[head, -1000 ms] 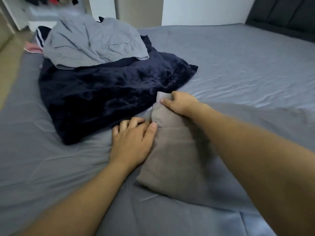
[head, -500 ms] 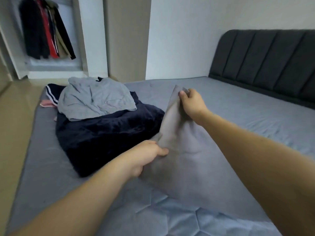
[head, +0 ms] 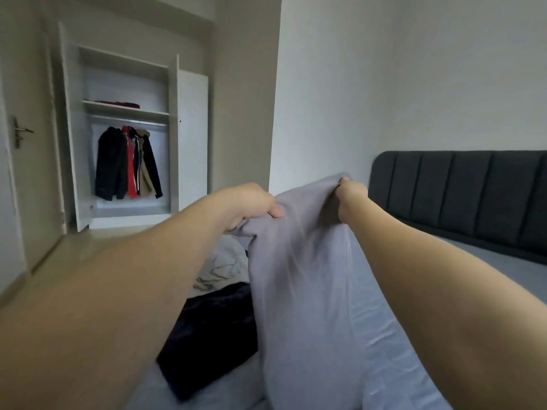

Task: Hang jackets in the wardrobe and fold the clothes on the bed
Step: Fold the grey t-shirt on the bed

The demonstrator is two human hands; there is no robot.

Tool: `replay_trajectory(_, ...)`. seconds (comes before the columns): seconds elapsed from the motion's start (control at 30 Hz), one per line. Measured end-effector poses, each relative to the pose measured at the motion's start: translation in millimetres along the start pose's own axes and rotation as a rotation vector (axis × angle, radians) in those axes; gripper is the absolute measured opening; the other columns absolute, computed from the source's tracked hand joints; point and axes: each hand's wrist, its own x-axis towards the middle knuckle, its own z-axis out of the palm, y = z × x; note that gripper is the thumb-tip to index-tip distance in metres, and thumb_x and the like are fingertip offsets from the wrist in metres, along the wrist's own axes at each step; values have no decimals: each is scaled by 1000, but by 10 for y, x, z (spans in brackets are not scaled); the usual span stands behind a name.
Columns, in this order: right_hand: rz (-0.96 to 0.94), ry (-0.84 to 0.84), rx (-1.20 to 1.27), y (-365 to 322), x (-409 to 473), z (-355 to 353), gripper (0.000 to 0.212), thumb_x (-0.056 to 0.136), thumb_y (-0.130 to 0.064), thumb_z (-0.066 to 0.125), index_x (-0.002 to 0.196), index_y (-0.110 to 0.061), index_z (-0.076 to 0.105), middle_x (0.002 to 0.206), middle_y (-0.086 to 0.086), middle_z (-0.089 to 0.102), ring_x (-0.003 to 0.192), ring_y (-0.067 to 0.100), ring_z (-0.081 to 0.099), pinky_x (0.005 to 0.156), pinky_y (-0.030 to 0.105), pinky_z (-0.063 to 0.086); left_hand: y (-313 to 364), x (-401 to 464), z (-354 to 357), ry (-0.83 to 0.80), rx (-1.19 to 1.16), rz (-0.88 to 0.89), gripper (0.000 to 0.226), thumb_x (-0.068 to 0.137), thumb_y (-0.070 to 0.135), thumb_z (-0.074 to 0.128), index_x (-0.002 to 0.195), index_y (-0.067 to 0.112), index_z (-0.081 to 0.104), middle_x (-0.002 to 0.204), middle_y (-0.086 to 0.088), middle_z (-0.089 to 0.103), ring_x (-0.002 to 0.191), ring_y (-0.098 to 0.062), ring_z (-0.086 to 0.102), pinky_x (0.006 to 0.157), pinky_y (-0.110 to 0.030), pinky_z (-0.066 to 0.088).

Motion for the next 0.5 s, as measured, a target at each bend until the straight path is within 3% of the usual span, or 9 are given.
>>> replay_trajectory(0.1, 49, -30, 216, -244, -65, -25, 31, 98, -30, 51, 123, -12, 59, 110, 2, 62, 96, 21, 53, 83, 29, 40, 322, -127, -244, -4, 19, 49, 28, 86, 25, 72, 104, 5, 67, 103, -13, 71, 80, -27, 66, 72, -33, 49)
replay_trajectory(0.17, 19, -60, 327, -375, -94, -159, 19, 97, -28, 53, 103, -15, 65, 94, -4, 64, 93, 18, 56, 81, 29, 43, 567, -258, -312, -54, 11, 80, 28, 85, 23, 73, 105, 3, 69, 99, -11, 74, 86, -26, 71, 84, -38, 53)
replay_trajectory(0.23, 2, -89, 412, -454, -119, -385, 19, 95, -29, 54, 91, -17, 68, 90, -5, 68, 94, 18, 63, 77, 29, 48, 792, -376, -272, -110, 2, 100, 29, 87, 21, 71, 109, 1, 69, 96, -9, 75, 83, -23, 72, 84, -34, 54)
replay_trajectory(0.37, 16, -44, 411, -312, -96, -1112, 24, 89, -32, 56, 100, -18, 73, 98, -3, 75, 94, 19, 69, 81, 29, 54, 1107, -663, 255, -328, 45, 73, 25, 92, 20, 65, 109, 2, 69, 90, -7, 75, 70, -19, 72, 55, -22, 56)
replay_trajectory(0.43, 49, -21, 361, -51, -111, -1582, 29, 86, -33, 56, 103, -17, 72, 99, -1, 75, 94, 21, 70, 88, 32, 53, 1102, -755, 714, -499, 93, 46, 31, 92, 21, 63, 114, 0, 67, 95, -9, 75, 74, -20, 72, 58, -23, 55)
replay_trajectory(0.5, 87, 12, 301, 338, -123, -2099, 33, 86, -34, 56, 110, -15, 70, 98, 1, 75, 93, 23, 69, 88, 34, 53, 960, -818, 1320, -669, 108, 7, 38, 90, 21, 65, 119, -3, 65, 103, -14, 73, 82, -24, 70, 69, -30, 57)
